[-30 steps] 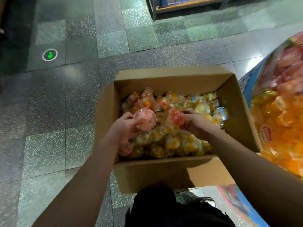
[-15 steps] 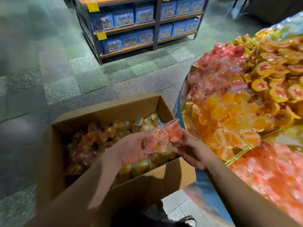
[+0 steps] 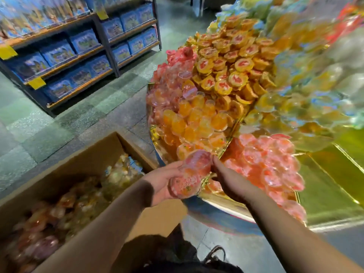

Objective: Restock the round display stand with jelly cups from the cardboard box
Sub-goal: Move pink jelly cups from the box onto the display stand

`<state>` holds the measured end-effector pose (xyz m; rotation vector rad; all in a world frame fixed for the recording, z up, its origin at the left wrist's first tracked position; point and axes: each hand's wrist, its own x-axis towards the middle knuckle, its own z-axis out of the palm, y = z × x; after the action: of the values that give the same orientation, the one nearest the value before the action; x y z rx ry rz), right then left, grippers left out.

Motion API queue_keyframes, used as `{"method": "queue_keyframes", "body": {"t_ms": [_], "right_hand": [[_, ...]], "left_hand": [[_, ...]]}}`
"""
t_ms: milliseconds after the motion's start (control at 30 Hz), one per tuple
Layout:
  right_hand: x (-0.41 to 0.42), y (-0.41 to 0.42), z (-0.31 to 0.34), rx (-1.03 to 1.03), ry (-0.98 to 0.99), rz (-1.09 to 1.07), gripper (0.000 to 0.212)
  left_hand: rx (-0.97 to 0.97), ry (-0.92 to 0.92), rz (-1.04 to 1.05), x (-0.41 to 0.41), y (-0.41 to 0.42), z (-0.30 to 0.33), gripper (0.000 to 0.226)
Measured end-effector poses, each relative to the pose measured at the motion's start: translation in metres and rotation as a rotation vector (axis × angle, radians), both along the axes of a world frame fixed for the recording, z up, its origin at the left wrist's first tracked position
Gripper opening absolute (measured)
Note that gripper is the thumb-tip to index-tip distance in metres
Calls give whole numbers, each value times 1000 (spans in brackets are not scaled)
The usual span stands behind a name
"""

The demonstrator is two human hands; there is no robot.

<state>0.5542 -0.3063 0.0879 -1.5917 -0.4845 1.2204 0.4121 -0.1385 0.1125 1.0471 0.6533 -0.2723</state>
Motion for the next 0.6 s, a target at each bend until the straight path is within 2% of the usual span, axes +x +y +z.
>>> {"method": "queue_keyframes", "body": {"t_ms": [133, 267, 300, 367, 467, 600], "right_hand": [[30, -50, -12, -90, -25, -153, 73], [48, -94, -20, -72, 33, -266, 32], [50, -104, -23, -52, 71, -284, 29], [53, -121, -31, -21, 134, -340, 38], [49, -140, -46, 28, 250, -482, 32], [41, -154, -63, 103, 506, -750, 23]], "left_hand": [[-12, 28, -44, 45, -34, -22, 39], [23, 52, -122, 77, -66, -41, 39], [39, 65, -136, 83, -74, -44, 35], [77, 97, -139, 94, -90, -50, 29], [90, 128, -121, 105, -110, -60, 31], [50, 152, -11, 120, -123, -67, 33]]}}
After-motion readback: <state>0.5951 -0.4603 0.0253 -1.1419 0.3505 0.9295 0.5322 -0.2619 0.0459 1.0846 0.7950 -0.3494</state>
